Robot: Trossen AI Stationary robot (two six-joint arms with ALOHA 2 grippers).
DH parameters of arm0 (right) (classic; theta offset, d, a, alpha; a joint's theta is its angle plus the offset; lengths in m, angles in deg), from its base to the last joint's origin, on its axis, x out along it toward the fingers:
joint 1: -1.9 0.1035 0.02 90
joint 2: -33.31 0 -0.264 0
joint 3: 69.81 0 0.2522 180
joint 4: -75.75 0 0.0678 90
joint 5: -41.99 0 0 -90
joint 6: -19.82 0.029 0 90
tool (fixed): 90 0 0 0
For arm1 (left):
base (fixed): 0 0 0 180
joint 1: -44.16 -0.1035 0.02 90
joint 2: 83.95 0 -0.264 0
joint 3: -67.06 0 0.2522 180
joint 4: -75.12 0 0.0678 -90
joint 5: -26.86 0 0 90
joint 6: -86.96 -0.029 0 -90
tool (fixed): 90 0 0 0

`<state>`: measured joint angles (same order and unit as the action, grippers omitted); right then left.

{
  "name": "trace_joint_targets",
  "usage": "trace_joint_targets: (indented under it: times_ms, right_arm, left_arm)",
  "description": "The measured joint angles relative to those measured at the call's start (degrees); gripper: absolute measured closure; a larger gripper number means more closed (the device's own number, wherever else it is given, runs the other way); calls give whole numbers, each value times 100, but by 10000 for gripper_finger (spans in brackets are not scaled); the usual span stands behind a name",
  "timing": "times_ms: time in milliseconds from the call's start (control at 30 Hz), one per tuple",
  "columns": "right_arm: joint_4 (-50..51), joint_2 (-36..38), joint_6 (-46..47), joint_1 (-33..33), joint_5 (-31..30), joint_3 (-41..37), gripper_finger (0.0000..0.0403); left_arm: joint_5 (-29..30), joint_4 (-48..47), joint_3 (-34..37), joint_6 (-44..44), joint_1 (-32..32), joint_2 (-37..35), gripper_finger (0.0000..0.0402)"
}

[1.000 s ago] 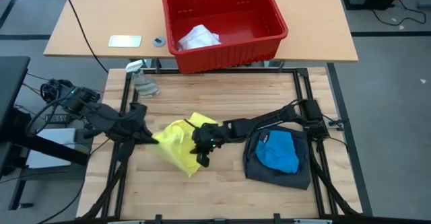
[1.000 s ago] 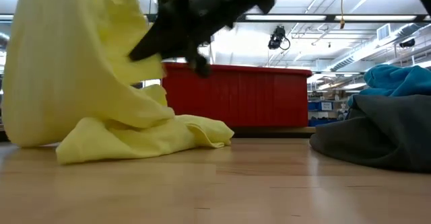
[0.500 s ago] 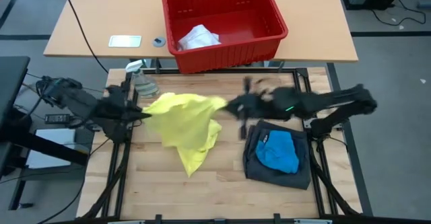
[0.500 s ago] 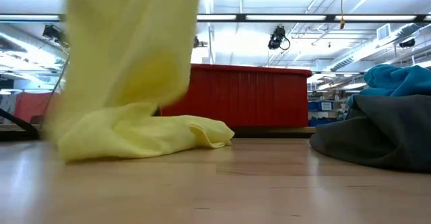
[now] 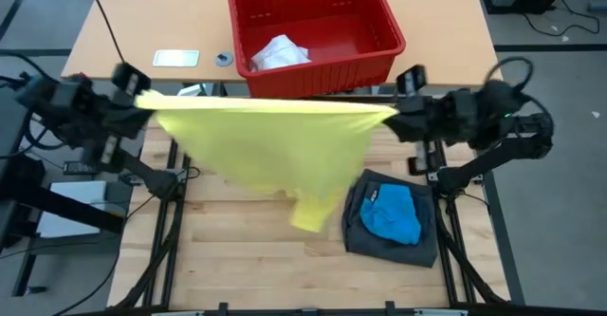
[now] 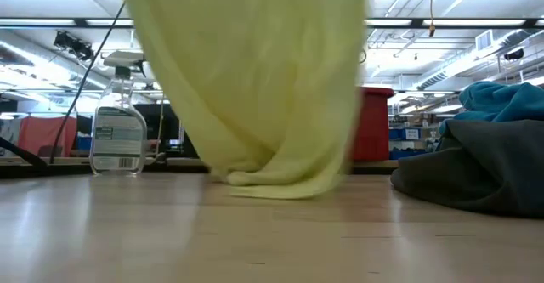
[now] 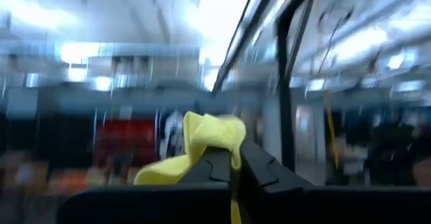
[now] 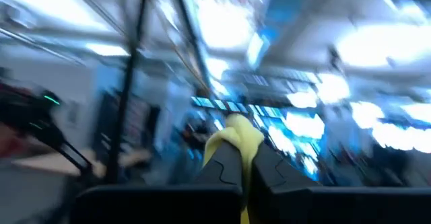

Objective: Fold laundry
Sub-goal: Fold the yellow shirt

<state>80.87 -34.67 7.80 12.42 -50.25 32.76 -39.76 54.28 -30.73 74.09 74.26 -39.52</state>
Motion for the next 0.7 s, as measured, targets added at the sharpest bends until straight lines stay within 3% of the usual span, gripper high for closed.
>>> trace_joint_targets:
  times_ms: [133,267,400,533,700]
  right_arm:
    - [8,-52,-328,-203,435,506,400]
    - [385,-207,-475,-730,59,957,400]
    - [909,-405,-517,-1654,-622,1223,400]
    - [1313,-792,-423,-2729,-791,1239,400]
    - [1013,-1467,-392,-3672,-827,1227,400]
  left_arm:
    - [-148,1114,5,-760,0,169,399]
    - [-20,1678,7,-1664,-10,302,399]
    - [1222,2042,5,-3013,-173,428,399]
    - [2597,2053,3,-4184,-647,562,399]
    - [2941,2053,-2,-4838,-1768,787,399]
